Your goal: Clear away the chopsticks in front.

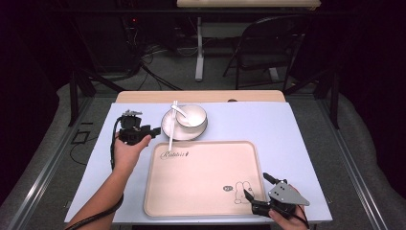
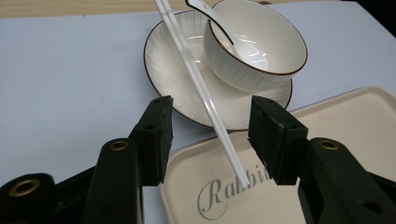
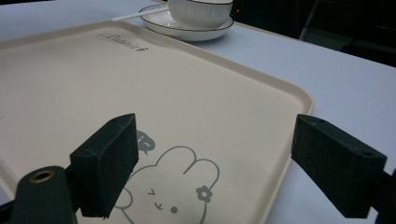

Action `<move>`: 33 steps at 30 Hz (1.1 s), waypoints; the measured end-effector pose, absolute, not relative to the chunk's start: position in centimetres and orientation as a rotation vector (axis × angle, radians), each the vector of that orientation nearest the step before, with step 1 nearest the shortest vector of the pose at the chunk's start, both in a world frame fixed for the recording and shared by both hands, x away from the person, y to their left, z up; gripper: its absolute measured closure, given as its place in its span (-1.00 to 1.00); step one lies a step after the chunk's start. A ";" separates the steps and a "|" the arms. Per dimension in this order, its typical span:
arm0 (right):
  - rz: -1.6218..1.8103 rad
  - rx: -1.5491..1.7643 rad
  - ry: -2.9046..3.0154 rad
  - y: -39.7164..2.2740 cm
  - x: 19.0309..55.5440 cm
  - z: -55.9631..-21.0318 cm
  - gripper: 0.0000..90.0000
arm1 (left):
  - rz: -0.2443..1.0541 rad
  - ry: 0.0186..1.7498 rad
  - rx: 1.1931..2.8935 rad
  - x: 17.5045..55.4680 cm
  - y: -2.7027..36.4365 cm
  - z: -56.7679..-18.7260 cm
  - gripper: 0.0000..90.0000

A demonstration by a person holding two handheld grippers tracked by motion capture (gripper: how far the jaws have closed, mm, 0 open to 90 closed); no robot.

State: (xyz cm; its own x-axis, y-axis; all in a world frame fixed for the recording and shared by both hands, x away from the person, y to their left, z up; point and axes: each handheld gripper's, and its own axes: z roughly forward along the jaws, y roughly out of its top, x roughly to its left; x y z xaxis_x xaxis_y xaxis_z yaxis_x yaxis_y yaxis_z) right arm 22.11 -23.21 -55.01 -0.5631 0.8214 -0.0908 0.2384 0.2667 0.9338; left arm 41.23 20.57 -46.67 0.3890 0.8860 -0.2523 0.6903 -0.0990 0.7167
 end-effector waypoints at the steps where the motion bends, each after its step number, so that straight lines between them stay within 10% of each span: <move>1: 1.296 0.956 1.958 -23.2 22.1 -55.0 -0.68 | 0.311 1.372 1.850 41.5 20.6 -46.7 0.13; 33: 1.299 0.940 1.974 -23.1 22.0 -55.0 -0.68 | 0.311 1.532 1.804 47.6 19.1 -48.5 0.19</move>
State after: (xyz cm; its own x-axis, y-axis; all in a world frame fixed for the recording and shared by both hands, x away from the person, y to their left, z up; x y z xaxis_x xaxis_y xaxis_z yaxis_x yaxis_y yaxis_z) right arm 22.02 -23.07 -55.02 -0.5766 0.8118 -0.0927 0.2362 0.2742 0.9322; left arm 47.56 19.06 -48.50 0.2586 0.9275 -0.2698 0.7493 -0.0164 0.6621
